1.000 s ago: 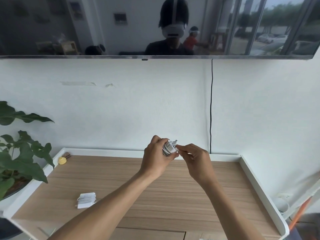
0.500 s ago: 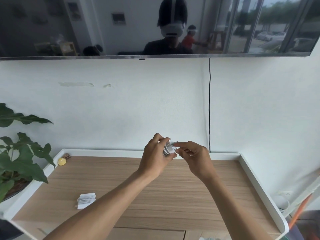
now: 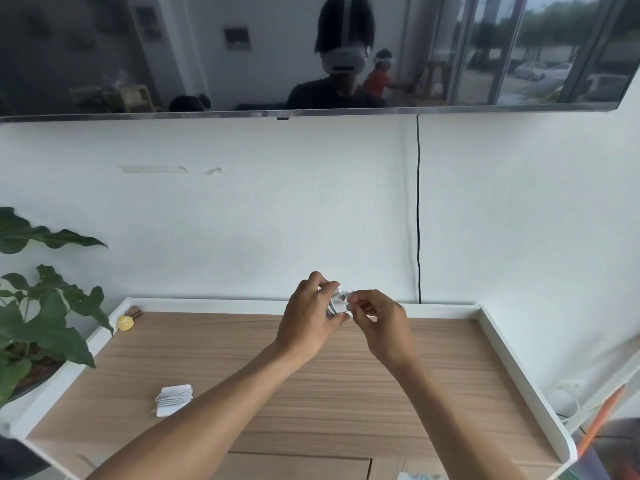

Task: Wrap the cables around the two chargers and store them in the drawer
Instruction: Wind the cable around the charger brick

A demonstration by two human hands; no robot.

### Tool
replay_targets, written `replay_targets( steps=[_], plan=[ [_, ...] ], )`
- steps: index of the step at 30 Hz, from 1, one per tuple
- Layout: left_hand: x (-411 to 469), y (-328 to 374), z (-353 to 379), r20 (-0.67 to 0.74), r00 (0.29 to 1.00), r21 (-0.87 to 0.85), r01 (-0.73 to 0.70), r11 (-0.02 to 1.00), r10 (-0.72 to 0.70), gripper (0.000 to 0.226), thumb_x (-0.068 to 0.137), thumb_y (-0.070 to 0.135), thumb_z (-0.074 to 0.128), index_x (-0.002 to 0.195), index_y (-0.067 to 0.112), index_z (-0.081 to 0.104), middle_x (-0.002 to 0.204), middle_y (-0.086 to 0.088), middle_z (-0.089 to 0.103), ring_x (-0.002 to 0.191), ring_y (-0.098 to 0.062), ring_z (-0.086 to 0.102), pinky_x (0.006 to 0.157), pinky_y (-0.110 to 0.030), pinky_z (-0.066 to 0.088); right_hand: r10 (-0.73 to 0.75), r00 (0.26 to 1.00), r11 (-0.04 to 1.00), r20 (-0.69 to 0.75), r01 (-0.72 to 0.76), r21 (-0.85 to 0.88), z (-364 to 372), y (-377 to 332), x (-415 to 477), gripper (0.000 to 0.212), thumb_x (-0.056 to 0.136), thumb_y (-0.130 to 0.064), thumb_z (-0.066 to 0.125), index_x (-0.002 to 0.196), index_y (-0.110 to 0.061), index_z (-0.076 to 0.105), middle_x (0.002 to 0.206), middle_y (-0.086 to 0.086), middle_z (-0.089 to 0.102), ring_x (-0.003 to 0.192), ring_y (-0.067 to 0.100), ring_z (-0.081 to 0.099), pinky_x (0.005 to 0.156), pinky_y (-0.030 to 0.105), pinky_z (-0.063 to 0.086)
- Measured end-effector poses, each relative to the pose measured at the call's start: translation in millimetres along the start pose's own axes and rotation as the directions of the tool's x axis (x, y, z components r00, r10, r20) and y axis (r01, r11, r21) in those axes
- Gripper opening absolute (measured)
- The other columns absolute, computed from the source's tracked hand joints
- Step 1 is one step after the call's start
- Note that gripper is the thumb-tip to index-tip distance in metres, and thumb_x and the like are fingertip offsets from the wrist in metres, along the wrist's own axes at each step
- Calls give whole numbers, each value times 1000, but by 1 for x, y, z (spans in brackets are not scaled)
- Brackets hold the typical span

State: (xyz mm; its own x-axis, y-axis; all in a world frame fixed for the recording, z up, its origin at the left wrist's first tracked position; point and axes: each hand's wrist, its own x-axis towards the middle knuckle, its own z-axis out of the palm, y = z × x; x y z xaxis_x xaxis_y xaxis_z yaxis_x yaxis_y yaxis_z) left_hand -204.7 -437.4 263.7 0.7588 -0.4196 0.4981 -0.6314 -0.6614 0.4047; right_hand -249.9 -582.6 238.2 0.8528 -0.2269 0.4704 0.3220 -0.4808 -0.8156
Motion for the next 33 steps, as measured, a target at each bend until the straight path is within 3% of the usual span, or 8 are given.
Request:
replay_targets(
  steps=[3, 6, 13, 18, 22, 26, 30, 33],
  plan=[
    [-2, -2, 2, -12, 999, -61, 29, 998, -30, 46, 75, 32, 79, 116, 15, 65, 104, 2, 54, 94, -18, 60, 82, -31, 50, -99, 994, 993, -37, 96, -73, 6, 3, -3, 11, 91, -6, 60, 93, -17, 64, 95, -5, 63, 83, 8, 64, 76, 21, 53],
    [-3, -5, 3, -7, 1000, -70, 28, 997, -29, 45, 77, 34, 78, 116, 15, 65, 103, 2, 54, 91, -17, 61, 80, -29, 50, -101, 992, 991, -74, 94, -95, 13, 5, -5, 10, 91, -5, 59, 95, -14, 63, 94, -4, 63, 82, 7, 62, 74, 22, 52],
    [-4, -9, 3, 15, 999, -98, 46, 994, -45, 49, 77, 36, 78, 119, 15, 64, 103, 3, 53, 90, -15, 61, 79, -25, 48, -82, 987, 993, -135, 70, -90, 23, 7, -9, 11, 94, -6, 55, 97, -15, 60, 95, -3, 63, 84, 0, 60, 70, 6, 43],
    [-1, -11, 2, 52, 989, -223, 148, 964, -140, 46, 72, 43, 81, 109, 21, 68, 95, 7, 54, 84, -9, 60, 74, -23, 48, -64, 992, 998, -112, 62, -18, 19, 7, -5, 16, 94, -7, 55, 102, -20, 60, 96, -4, 64, 85, 5, 63, 67, 12, 47],
    [2, -20, 6, 110, 969, -352, 245, 904, -220, 49, 66, 33, 87, 110, 21, 69, 98, 8, 59, 91, -7, 61, 80, -21, 47, 85, 987, 989, -139, -66, 134, 15, 6, -5, 14, 99, -18, 48, 109, -22, 56, 100, -2, 62, 75, 9, 65, 64, 19, 51],
    [2, -27, 10, 258, 911, -530, 412, 741, -321, 47, 68, 26, 86, 112, 22, 68, 109, 5, 66, 93, -10, 66, 80, -18, 49, 205, 979, 966, 13, -204, 159, 12, 17, -5, 26, 97, -27, 50, 123, -25, 54, 106, -7, 61, 92, 10, 62, 81, 35, 56],
    [-3, -29, 7, 443, 808, -688, 584, 431, -388, 36, 73, 20, 82, 108, 21, 71, 112, 2, 70, 93, -16, 70, 79, -32, 57, 269, 938, 947, 218, -299, 119, 11, 21, -9, 40, 94, -33, 57, 132, -27, 49, 121, -8, 59, 103, 3, 60, 80, 16, 50],
    [-6, -32, 4, 521, 752, -712, 644, 281, -403, 28, 77, 16, 79, 103, 18, 71, 110, -3, 71, 94, -20, 69, 86, -40, 55, 254, 917, 947, 306, -300, 113, 15, 20, -10, 42, 90, -36, 62, 130, -27, 52, 121, -10, 61, 107, 4, 59, 74, 8, 47]
  ],
)
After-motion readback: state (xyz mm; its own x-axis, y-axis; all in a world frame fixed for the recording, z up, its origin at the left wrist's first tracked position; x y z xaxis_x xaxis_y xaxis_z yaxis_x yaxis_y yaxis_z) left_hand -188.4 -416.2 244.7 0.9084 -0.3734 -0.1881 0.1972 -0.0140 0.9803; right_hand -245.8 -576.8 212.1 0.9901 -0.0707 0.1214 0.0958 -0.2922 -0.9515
